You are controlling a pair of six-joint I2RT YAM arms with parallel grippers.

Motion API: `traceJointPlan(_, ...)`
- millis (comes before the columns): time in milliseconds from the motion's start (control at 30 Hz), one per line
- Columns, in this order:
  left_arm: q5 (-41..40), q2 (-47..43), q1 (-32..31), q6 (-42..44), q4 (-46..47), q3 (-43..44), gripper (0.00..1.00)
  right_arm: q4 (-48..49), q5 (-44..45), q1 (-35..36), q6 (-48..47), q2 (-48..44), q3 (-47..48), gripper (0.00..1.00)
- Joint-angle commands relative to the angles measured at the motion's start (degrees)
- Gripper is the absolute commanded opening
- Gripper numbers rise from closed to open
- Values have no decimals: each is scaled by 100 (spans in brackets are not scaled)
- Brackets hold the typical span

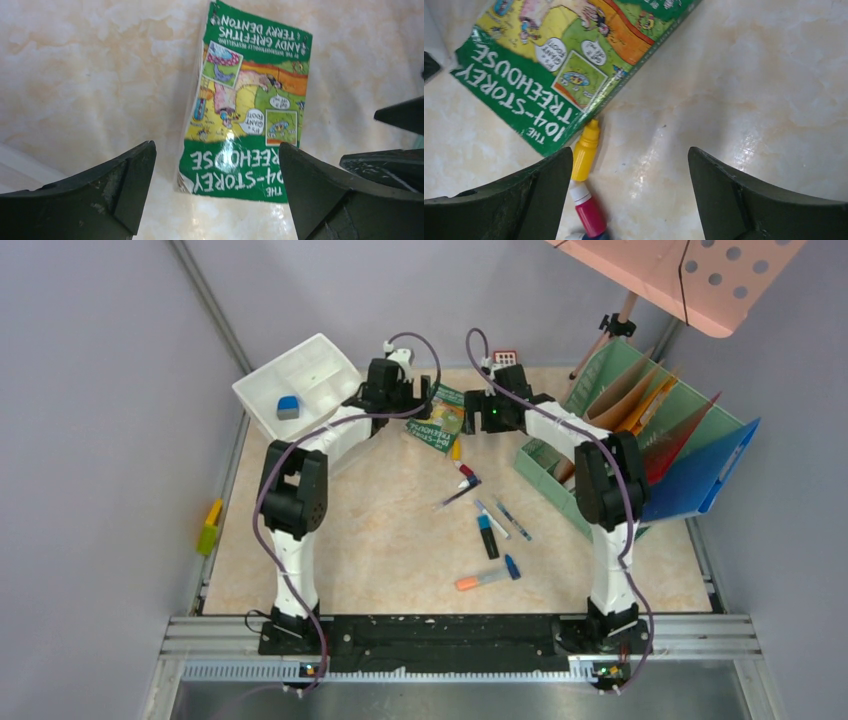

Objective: Organize the desk
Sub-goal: Pick up the book from the center of the board.

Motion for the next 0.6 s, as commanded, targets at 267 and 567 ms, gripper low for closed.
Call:
traceJointPlan(267, -357, 1063, -45, -377, -622, 1330, 97, 511, -802, -147, 942, 1065, 988, 83)
traceJointPlan(567, 144, 1523, -36, -597, -693, 1578, 97, 779, -1294, -252, 1614, 1485, 973, 82)
